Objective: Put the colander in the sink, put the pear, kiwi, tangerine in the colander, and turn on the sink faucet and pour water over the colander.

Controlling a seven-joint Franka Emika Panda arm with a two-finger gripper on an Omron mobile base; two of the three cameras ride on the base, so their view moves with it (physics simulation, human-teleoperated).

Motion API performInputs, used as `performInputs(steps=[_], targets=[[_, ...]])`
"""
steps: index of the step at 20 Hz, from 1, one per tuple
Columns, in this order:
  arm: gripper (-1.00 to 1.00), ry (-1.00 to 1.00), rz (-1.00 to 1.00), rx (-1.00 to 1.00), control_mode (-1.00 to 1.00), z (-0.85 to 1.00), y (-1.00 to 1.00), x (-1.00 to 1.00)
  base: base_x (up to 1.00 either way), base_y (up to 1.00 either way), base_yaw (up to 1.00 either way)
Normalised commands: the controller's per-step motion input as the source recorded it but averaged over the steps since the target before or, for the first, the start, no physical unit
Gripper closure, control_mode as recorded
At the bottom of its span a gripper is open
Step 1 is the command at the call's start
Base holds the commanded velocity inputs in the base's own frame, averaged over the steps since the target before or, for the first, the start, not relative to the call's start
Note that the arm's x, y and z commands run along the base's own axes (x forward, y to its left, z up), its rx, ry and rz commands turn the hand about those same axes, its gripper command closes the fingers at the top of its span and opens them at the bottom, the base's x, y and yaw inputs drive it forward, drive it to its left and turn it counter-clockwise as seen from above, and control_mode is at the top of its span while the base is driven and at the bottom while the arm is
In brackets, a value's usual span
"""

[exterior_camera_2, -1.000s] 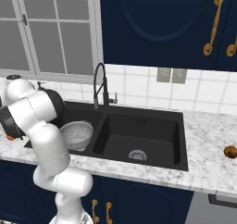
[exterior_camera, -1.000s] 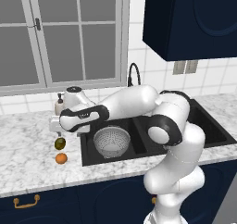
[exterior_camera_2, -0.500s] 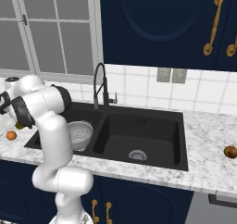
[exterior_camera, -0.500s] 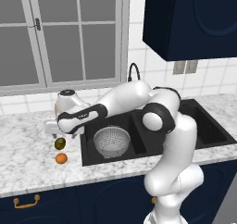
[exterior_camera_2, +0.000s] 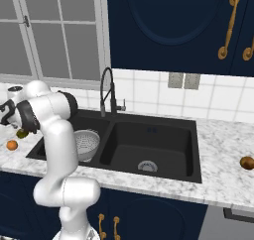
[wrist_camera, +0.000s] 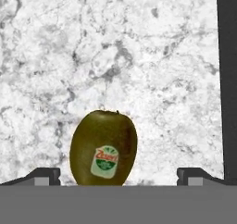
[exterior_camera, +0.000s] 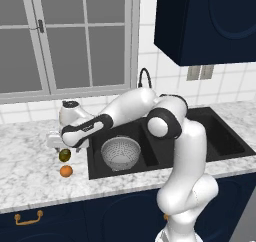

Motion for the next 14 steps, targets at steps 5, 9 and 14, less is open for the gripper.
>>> performInputs(steps=[5, 9, 14], targets=[[-1.00, 0.00, 0.00, 0.07, -1.00, -0.27, 0.12, 0.00, 0.00, 0.00, 0.00], [-1.00, 0.00, 0.00, 0.03, -1.00, -0.31, 0.05, 0.01, 0.00, 0.00, 0.00], [1.00, 0.00, 0.00, 0.00, -1.00, -0.27, 0.00, 0.02, 0.00, 0.00, 0.00]])
